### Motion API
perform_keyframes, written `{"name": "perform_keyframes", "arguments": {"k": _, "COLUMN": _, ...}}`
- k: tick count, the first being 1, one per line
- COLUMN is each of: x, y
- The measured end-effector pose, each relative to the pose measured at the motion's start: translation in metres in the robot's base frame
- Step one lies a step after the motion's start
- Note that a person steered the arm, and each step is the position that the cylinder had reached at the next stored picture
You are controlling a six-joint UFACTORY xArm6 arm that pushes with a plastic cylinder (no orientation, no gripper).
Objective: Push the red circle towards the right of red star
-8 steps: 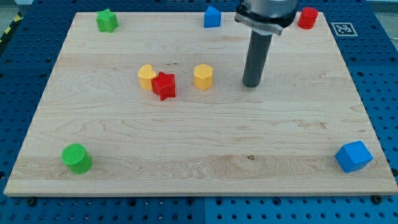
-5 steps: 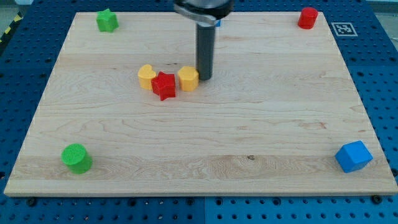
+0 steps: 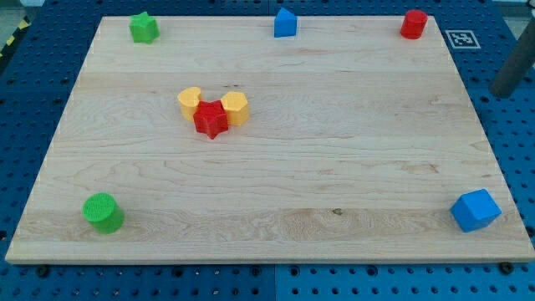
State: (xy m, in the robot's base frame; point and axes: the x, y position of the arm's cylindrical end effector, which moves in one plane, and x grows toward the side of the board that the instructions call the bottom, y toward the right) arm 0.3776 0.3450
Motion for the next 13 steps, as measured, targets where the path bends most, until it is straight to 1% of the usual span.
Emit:
{"name": "perform_keyframes", "arguments": {"k": 1, "x": -0.048, "y": 0.0}}
{"name": "perform_keyframes", "arguments": {"k": 2, "x": -0.148, "y": 0.0}}
{"name": "perform_keyframes", "arguments": {"k": 3, "x": -0.185, "y": -0.001}}
{"name": "perform_keyframes", "arguments": {"k": 4, "x": -0.185, "y": -0.026}}
{"name": "perform_keyframes", "arguments": {"k": 5, "x": -0.181, "y": -0.079}}
{"name": "perform_keyframes", "arguments": {"k": 6, "x": -0.169, "y": -0.115}}
{"name": "perform_keyframes", "arguments": {"k": 10, "x": -0.081, "y": -0.118}}
{"name": "perform_keyframes", "arguments": {"k": 11, "x": -0.071, "y": -0.127}}
{"name": "perform_keyframes", "arguments": {"k": 13, "x": -0.042, "y": -0.171}}
